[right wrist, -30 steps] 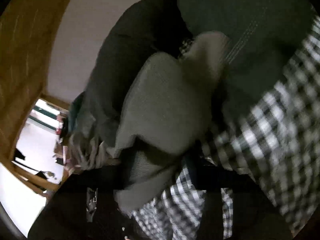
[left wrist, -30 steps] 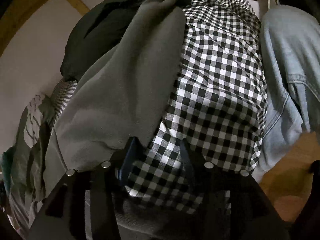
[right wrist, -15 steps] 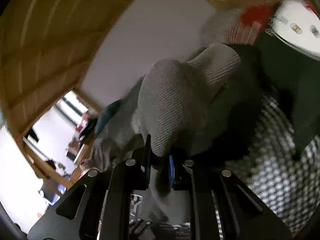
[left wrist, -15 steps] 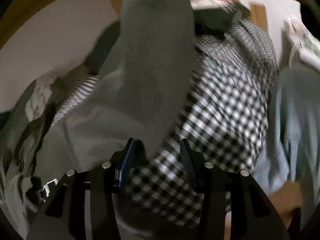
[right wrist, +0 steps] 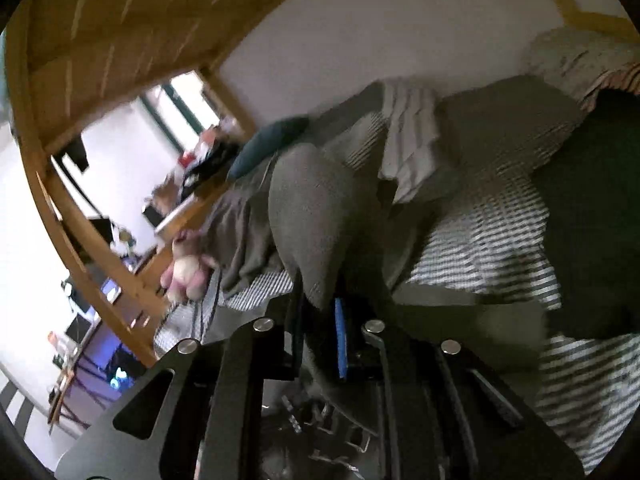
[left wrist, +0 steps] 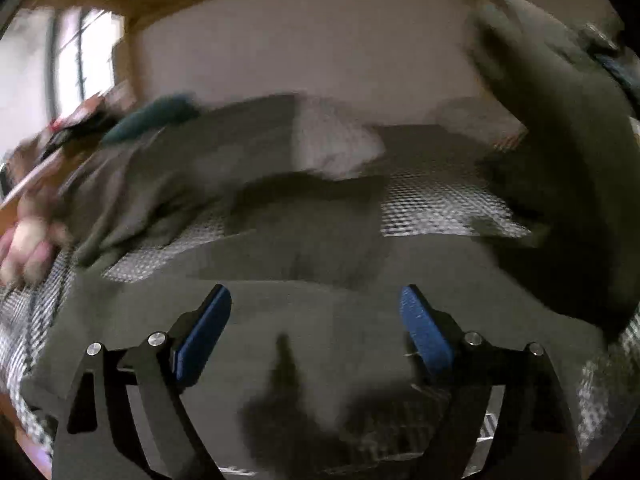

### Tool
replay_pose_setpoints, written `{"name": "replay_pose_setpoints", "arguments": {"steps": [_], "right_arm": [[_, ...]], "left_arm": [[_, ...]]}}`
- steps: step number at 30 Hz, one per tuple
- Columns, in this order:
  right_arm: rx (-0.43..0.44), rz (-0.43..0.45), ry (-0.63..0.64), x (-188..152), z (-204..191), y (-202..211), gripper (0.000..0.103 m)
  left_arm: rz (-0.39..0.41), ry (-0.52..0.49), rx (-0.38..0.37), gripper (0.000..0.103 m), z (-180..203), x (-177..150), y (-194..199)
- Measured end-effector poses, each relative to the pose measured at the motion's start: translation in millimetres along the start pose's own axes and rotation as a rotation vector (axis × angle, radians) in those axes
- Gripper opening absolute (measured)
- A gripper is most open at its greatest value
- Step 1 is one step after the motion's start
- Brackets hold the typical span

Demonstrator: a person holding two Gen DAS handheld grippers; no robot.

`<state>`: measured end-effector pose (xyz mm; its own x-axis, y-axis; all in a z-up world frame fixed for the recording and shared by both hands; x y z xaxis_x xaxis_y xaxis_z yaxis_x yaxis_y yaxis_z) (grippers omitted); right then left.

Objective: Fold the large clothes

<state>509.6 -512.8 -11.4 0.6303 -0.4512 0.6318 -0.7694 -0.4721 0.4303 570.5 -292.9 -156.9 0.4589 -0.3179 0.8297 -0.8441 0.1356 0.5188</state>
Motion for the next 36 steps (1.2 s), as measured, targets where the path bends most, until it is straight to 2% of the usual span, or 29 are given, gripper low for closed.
{"name": "replay_pose_setpoints", "arguments": {"steps": [3, 5, 8, 14, 16, 18, 19, 20, 22, 23, 24, 26, 27, 28, 29, 30, 31, 32, 33, 34, 36], "right_arm": [[-0.016, -0.057, 0.027, -28, -12, -49, 0.01], [-0.033, -0.103, 0.055, -51, -24, -82, 0.009], [-0.057, -0.146, 0.113, -83, -42, -119, 0.008], [-0.099, -0.181, 0.248, -142, -79, -176, 0.008], [-0.138, -0.166, 0.314, -161, -90, -194, 0.008], [-0.188, -0.144, 0.391, -179, -98, -207, 0.008], [-0.201, -0.165, 0.411, -192, -99, -216, 0.009], [-0.206, -0.185, 0.419, -202, -98, -222, 0.009], [-0.225, -0.208, 0.447, -221, -95, -228, 0.013], [-0.236, -0.214, 0.459, -228, -91, -229, 0.013], [-0.238, -0.215, 0.46, -232, -88, -230, 0.013], [-0.223, -0.21, 0.444, -232, -86, -229, 0.013], [-0.218, -0.214, 0.432, -231, -84, -228, 0.013], [-0.205, -0.217, 0.415, -230, -84, -228, 0.014], [-0.19, -0.224, 0.414, -230, -85, -225, 0.018], [-0.173, -0.229, 0.418, -232, -85, -222, 0.028], [-0.137, -0.243, 0.42, -235, -88, -211, 0.045], [-0.108, -0.246, 0.414, -236, -90, -196, 0.057], [-0.084, -0.233, 0.398, -235, -92, -177, 0.081], [-0.065, -0.206, 0.369, -230, -91, -153, 0.093], [-0.071, -0.192, 0.285, -214, -80, -114, 0.093]], "left_arm": [[-0.128, 0.098, 0.065, 0.09, -78, -15, -34], [-0.205, 0.151, 0.071, 0.09, -122, -32, -52], [-0.26, 0.179, 0.088, 0.09, -155, -53, -62], [-0.25, 0.275, 0.028, 0.092, -185, -83, -61], [-0.219, 0.285, 0.02, 0.092, -189, -87, -49], [-0.158, 0.3, 0.019, 0.092, -190, -78, -30], [-0.12, 0.308, 0.002, 0.092, -197, -70, -25], [-0.086, 0.311, -0.018, 0.092, -199, -62, -17], [-0.024, 0.29, -0.113, 0.095, -187, -39, 3], [-0.008, 0.271, -0.176, 0.096, -178, -27, 9], [-0.009, 0.238, -0.278, 0.096, -161, -12, 11], [-0.065, 0.173, -0.44, 0.096, -125, 5, 4], [-0.132, 0.136, -0.496, 0.096, -104, 10, -8], [-0.2, 0.108, -0.511, 0.096, -90, 10, -22], [-0.311, 0.068, -0.484, 0.096, -77, 4, -44], [-0.386, 0.044, -0.445, 0.096, -73, -6, -59], [-0.449, 0.027, -0.402, 0.096, -74, -17, -73], [-0.467, 0.027, -0.381, 0.097, -77, -24, -80], [-0.463, 0.047, -0.372, 0.097, -82, -32, -85], [-0.453, 0.074, -0.371, 0.097, -86, -37, -86], [-0.401, 0.126, -0.367, 0.096, -94, -43, -79]]}}
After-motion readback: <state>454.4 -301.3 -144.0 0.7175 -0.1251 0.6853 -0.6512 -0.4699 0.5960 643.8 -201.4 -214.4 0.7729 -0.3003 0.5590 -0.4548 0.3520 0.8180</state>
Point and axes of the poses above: each gripper's, at about its wrist camera, not at the fingertips, and y roughly against the way its jaws point, z to its right, x to its top, the point moved 6 cm from there along -y, roughly the way its jaws point, and after that the axes turned 7 degrees about -y, right-handed, at the moved point
